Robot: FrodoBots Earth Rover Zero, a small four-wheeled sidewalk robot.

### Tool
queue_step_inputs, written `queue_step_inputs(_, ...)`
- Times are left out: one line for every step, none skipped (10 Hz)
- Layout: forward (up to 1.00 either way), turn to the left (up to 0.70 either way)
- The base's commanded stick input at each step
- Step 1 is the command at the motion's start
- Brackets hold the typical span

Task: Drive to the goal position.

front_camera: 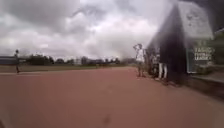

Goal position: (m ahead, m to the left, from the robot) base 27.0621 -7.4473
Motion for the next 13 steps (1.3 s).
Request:
queue_step_inputs(1.00,0.01)
queue_step_inputs(1.00,0.01)
queue_step_inputs(1.00,0.01)
queue_step_inputs(1.00,0.01)
queue_step_inputs(1.00,0.01)
queue_step_inputs(1.00,0.01)
queue_step_inputs(1.00,0.01)
queue_step_inputs(1.00,0.01)
queue_step_inputs(1.00,0.01)
queue_step_inputs(1.00,0.01)
queue_step_inputs(1.00,0.01)
queue_step_inputs(1.00,0.01)
queue_step_inputs(1.00,0.01)
